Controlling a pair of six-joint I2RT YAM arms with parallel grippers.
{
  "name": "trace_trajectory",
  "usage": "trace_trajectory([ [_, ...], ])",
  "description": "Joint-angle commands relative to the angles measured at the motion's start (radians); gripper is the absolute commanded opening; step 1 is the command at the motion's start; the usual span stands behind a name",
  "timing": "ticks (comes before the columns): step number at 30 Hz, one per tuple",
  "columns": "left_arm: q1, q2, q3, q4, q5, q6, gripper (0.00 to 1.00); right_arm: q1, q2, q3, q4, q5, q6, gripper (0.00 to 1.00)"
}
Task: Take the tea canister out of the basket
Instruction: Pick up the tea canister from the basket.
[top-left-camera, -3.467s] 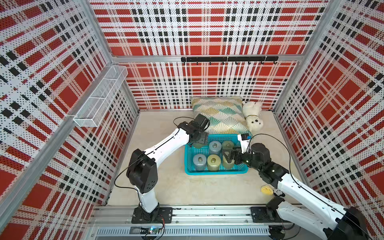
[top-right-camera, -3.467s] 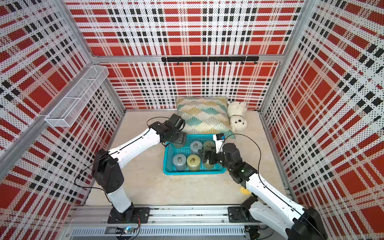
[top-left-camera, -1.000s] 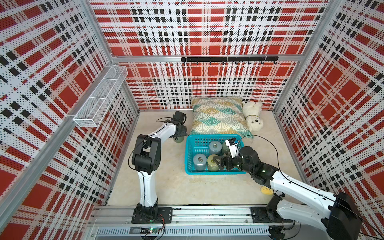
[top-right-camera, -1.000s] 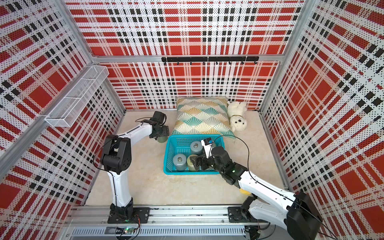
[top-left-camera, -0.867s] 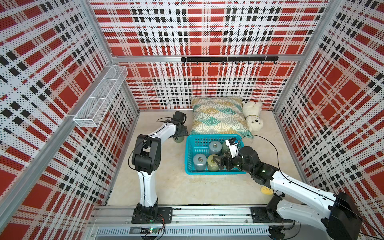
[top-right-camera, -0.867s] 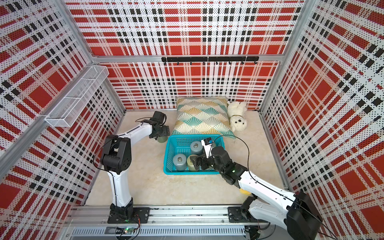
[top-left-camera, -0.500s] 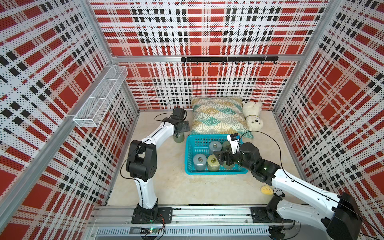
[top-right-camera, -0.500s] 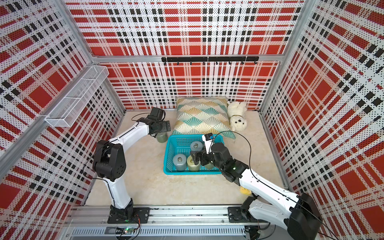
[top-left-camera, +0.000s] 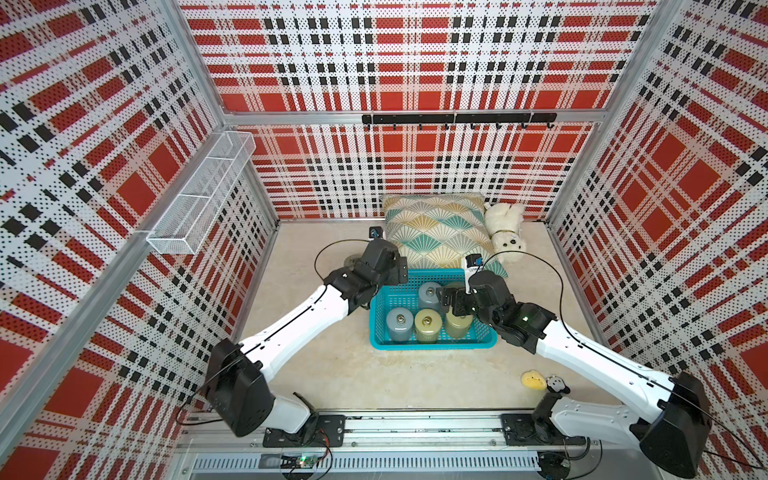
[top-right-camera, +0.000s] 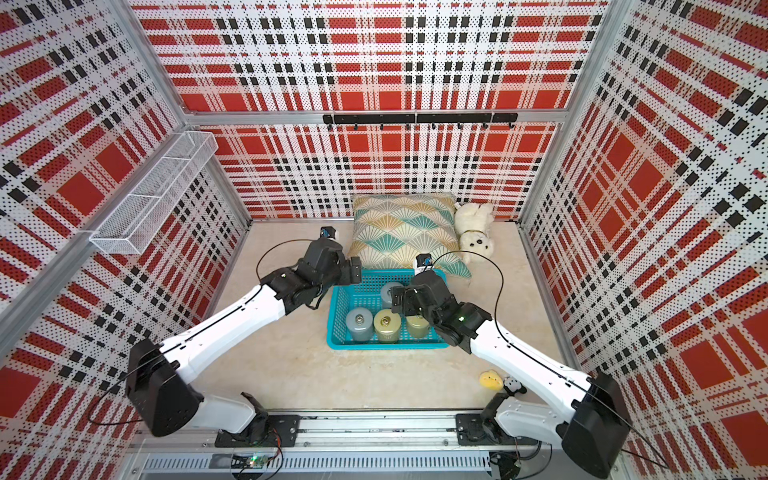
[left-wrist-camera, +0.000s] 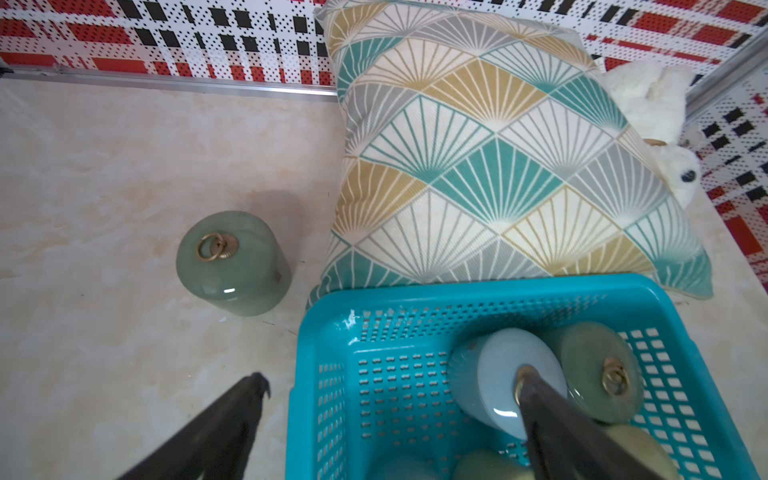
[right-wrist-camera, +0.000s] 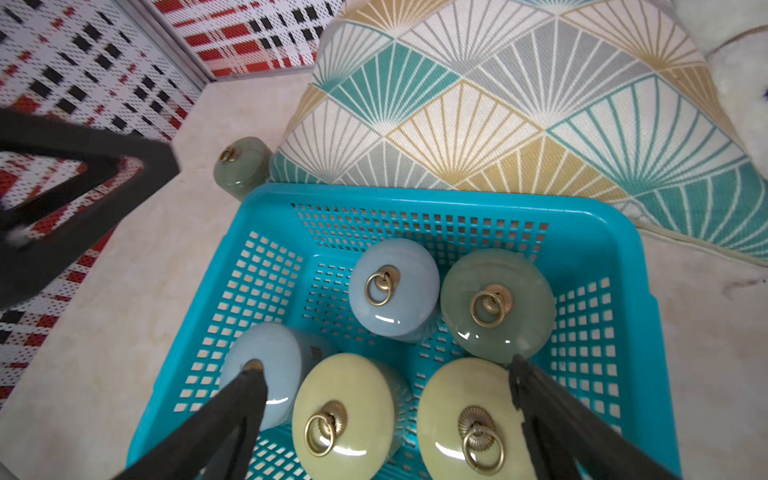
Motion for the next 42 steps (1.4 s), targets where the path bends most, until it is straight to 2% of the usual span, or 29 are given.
trace_trajectory([
  [1, -0.073, -0.087, -0.102, 0.12, 0.022, -0.034, 0.99, -0.034, 0.058, 0.036, -0.103, 0.005, 0.043, 1.0],
  [6, -0.177, -0.175, -0.244, 0.225, 0.045, -0.044, 0.99, -0.073, 0.153, 0.09, -0.153, -0.029, 0.03, 1.0],
  [11, -0.222, -0.211, -0.325, 0.28, 0.056, -0.049, 0.99, -0.108, 0.238, 0.148, -0.183, -0.043, 0.011, 1.0],
  [18, -0.23, -0.266, -0.391, 0.318, 0.112, -0.039, 0.99, -0.138, 0.359, 0.234, -0.248, -0.043, -0.02, 0.99],
  [26, -0.23, -0.309, -0.415, 0.322, 0.117, -0.043, 0.99, -0.15, 0.464, 0.322, -0.318, -0.031, -0.057, 0.95],
  [37, -0.238, -0.346, -0.441, 0.341, 0.128, -0.045, 0.99, -0.161, 0.47, 0.367, -0.413, 0.005, -0.071, 0.95],
  [42, -0.242, -0.348, -0.443, 0.347, 0.134, -0.045, 0.99, -0.162, 0.487, 0.364, -0.432, -0.018, -0.081, 0.96],
])
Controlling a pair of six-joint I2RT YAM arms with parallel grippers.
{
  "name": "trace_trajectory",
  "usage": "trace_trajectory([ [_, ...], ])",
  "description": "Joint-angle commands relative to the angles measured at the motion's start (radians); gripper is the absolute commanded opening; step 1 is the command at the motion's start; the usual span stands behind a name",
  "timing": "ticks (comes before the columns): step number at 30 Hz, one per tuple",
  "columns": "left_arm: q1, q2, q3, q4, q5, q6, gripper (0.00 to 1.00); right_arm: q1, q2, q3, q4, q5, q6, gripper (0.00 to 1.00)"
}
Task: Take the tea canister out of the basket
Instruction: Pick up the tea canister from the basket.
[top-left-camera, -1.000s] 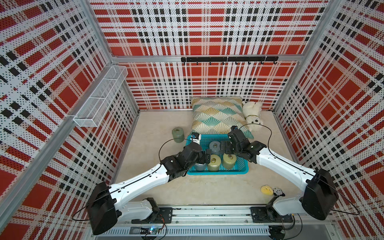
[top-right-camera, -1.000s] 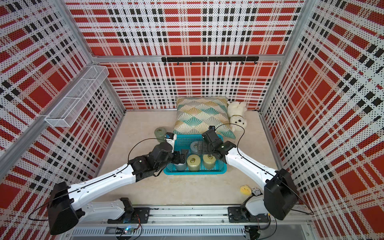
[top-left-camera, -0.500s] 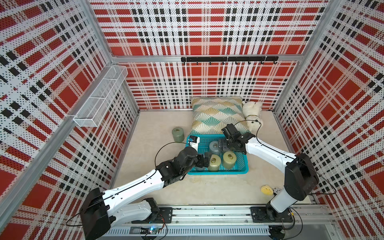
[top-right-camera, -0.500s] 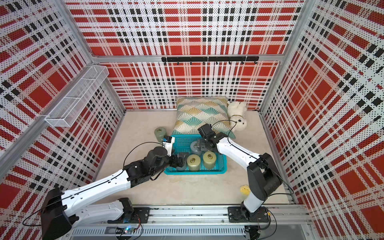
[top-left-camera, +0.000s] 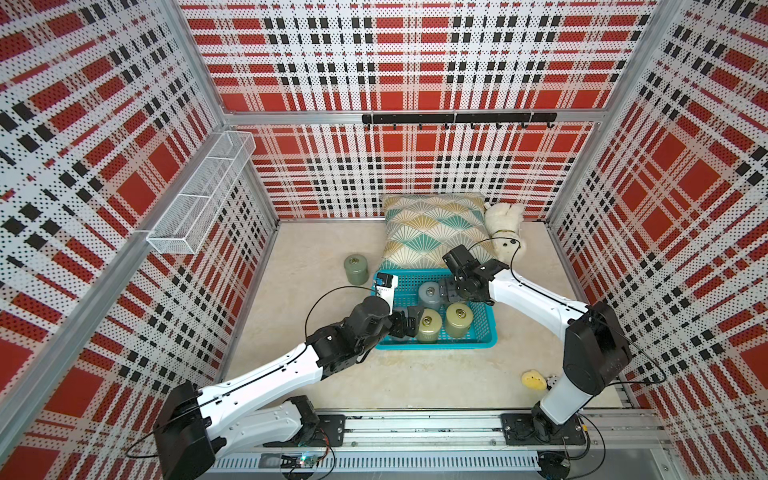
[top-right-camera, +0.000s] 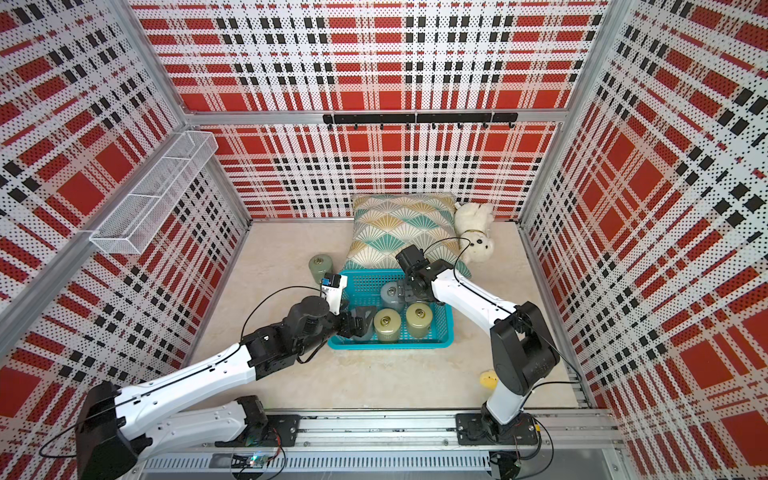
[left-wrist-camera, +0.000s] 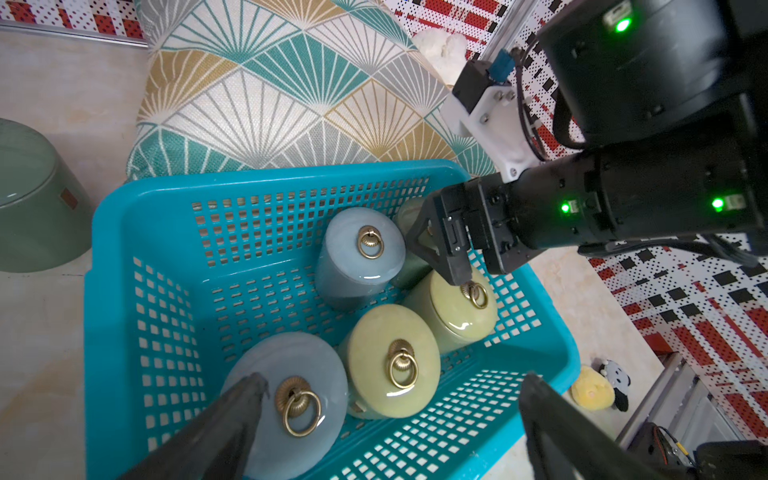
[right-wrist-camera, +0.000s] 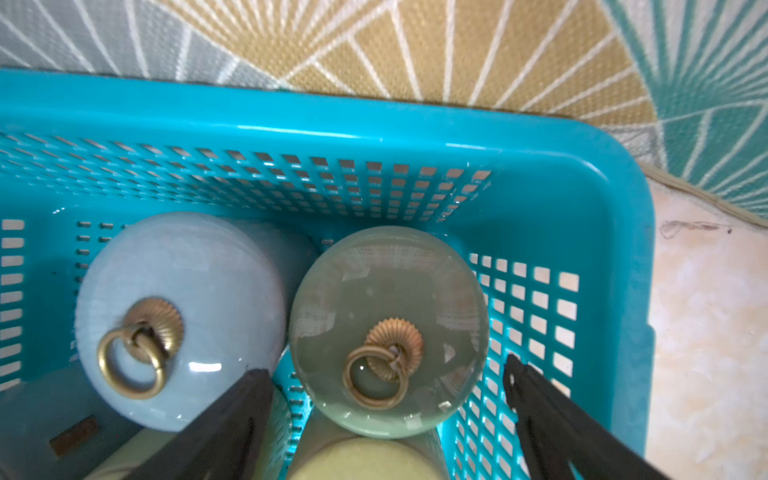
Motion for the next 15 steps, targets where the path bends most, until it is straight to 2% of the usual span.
trace_trajectory([
  [1, -0.01, -0.016, -0.015, 0.029, 0.009, 0.001, 0.99, -0.004, 0.019, 0.012, -0.04, -0.004, -0.011, 0.96],
  [15, -0.024, -0.015, -0.013, 0.018, 0.001, 0.001, 0.99, -0.036, 0.126, 0.036, 0.02, -0.024, -0.035, 0.96],
])
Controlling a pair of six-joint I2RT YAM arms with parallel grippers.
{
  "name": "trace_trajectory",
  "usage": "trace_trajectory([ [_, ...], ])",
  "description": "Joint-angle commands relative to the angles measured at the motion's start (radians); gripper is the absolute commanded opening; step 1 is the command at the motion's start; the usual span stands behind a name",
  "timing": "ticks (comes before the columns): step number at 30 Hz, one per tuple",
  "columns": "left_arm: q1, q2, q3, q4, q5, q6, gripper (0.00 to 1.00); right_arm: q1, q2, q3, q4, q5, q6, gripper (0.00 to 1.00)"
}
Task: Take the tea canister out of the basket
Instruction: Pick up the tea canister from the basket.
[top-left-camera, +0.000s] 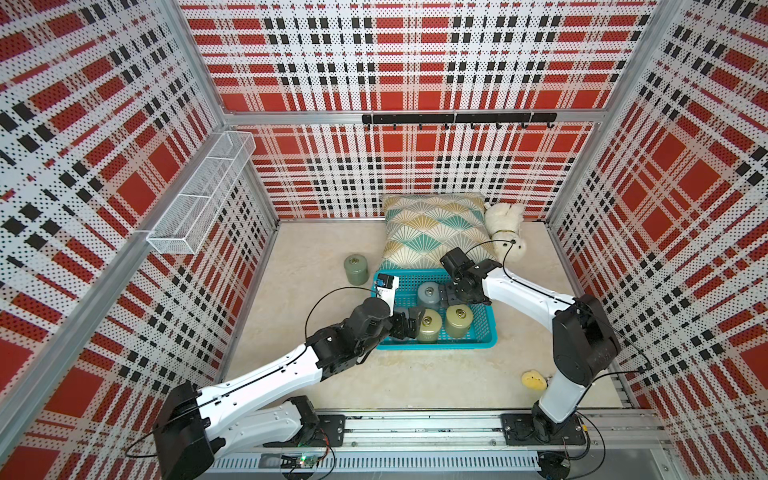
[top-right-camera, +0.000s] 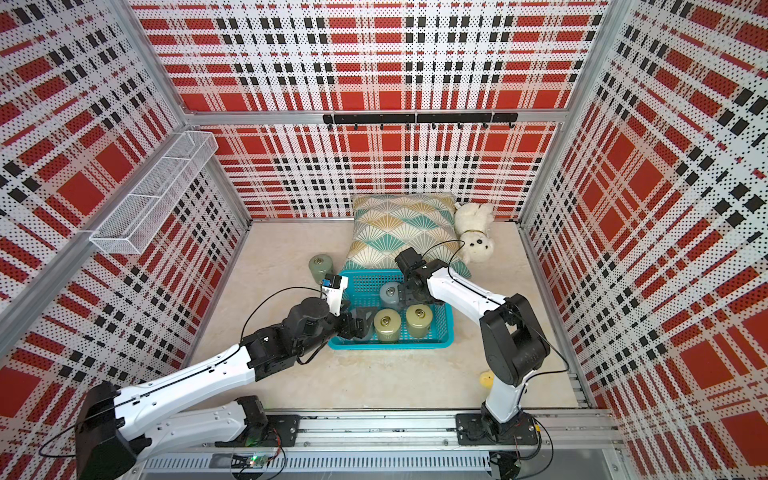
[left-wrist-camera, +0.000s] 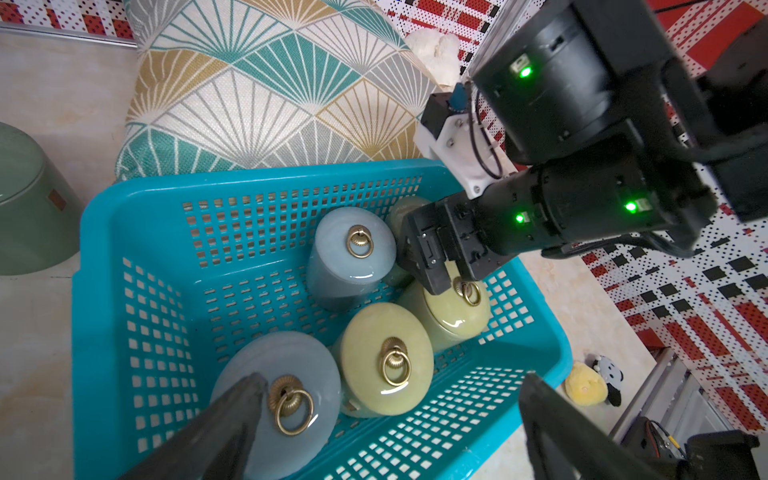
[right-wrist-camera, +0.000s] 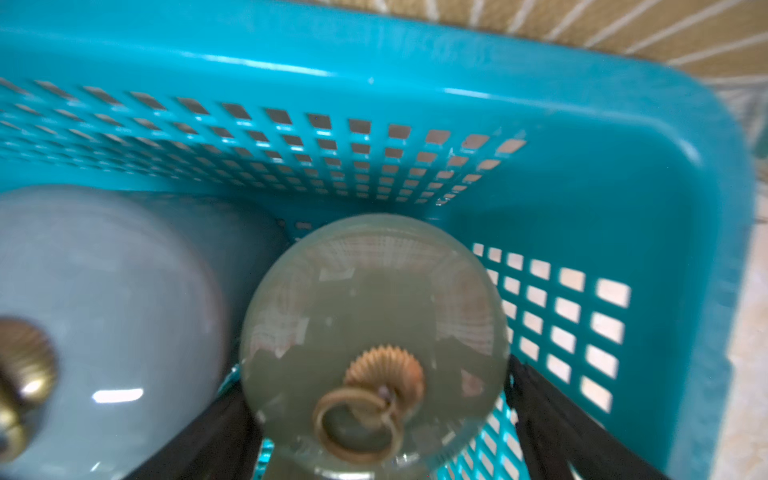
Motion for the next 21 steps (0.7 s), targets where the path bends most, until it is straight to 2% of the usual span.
trace_trajectory([
  [1, -0.011, -0.011, -0.007, 0.012, -0.001, 0.001, 0.99, -0.018, 0.043, 0.024, 0.039, -0.007, -0.013, 0.96],
  [11, -0.013, -0.005, -0.003, 0.007, -0.008, 0.005, 0.99, -0.018, 0.151, 0.082, 0.074, -0.036, -0.011, 0.96],
  [18, -0.013, -0.005, -0.002, 0.006, -0.008, 0.005, 0.99, -0.015, 0.142, 0.086, 0.065, -0.039, -0.017, 0.78],
  [21, -0.013, -0.004, -0.001, 0.006, -0.012, 0.005, 0.99, -0.011, 0.106, 0.088, 0.051, -0.038, -0.017, 0.75],
])
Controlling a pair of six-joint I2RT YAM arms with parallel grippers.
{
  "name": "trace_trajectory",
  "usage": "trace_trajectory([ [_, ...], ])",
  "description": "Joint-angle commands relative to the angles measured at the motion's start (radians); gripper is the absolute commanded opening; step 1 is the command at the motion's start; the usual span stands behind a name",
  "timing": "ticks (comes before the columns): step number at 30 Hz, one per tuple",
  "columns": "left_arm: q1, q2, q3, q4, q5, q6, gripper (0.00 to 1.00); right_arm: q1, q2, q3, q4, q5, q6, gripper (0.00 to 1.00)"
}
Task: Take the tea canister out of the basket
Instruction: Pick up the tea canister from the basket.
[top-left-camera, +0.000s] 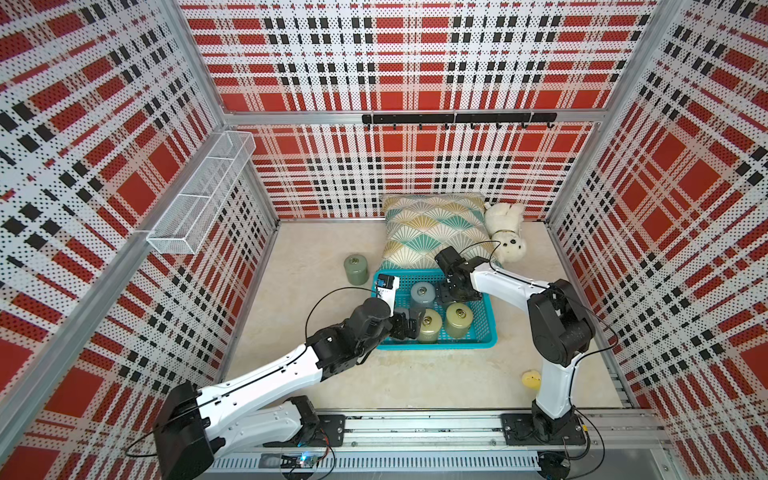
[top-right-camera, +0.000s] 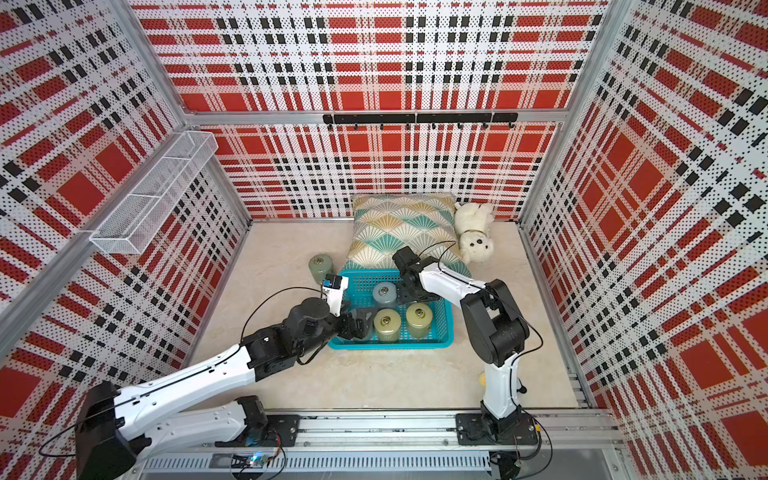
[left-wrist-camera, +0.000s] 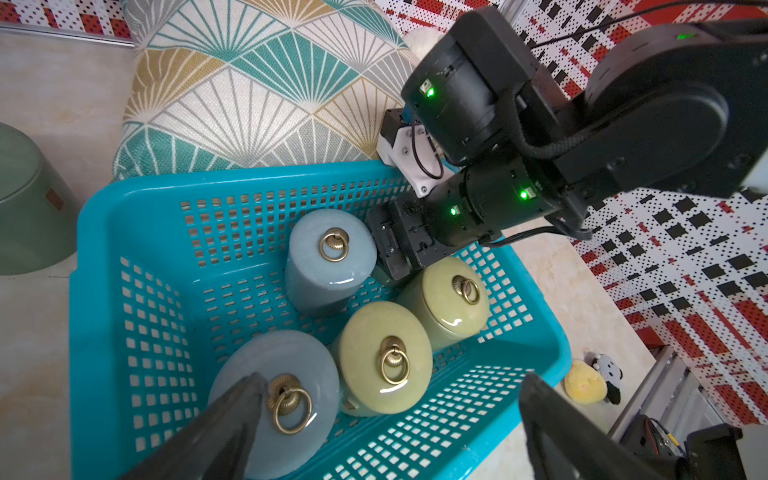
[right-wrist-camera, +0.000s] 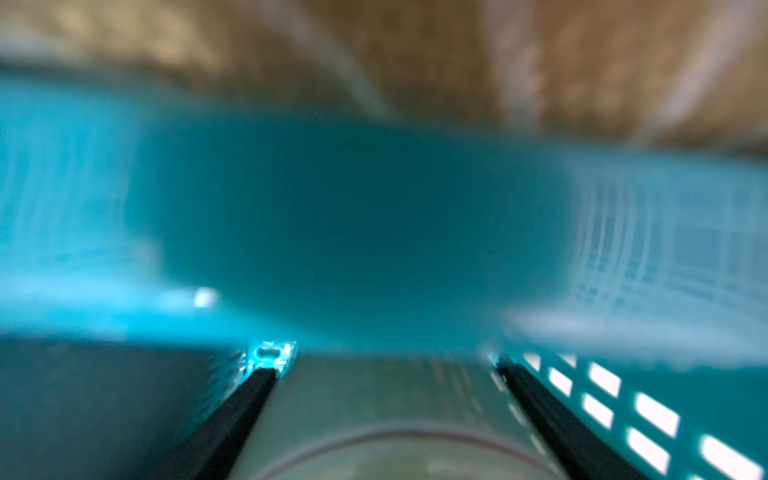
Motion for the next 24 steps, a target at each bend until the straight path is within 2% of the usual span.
trace_trajectory([
  [1, -0.01, -0.005, -0.002, 0.009, -0.01, 0.005, 0.99, 0.006, -0.052, 0.019, -0.013, -0.002, -0.006, 0.74],
  [7, -0.01, -0.003, 0.0, 0.012, -0.005, 0.003, 0.99, 0.008, -0.134, 0.037, -0.059, 0.0, -0.002, 0.68],
  [16, -0.012, -0.015, 0.0, 0.014, 0.009, -0.001, 0.99, 0.006, -0.265, 0.106, -0.143, 0.041, 0.012, 0.67],
  [24, -0.016, -0.036, -0.001, 0.019, 0.021, -0.003, 0.99, -0.101, -0.371, 0.096, -0.171, -0.003, 0.021, 0.67],
])
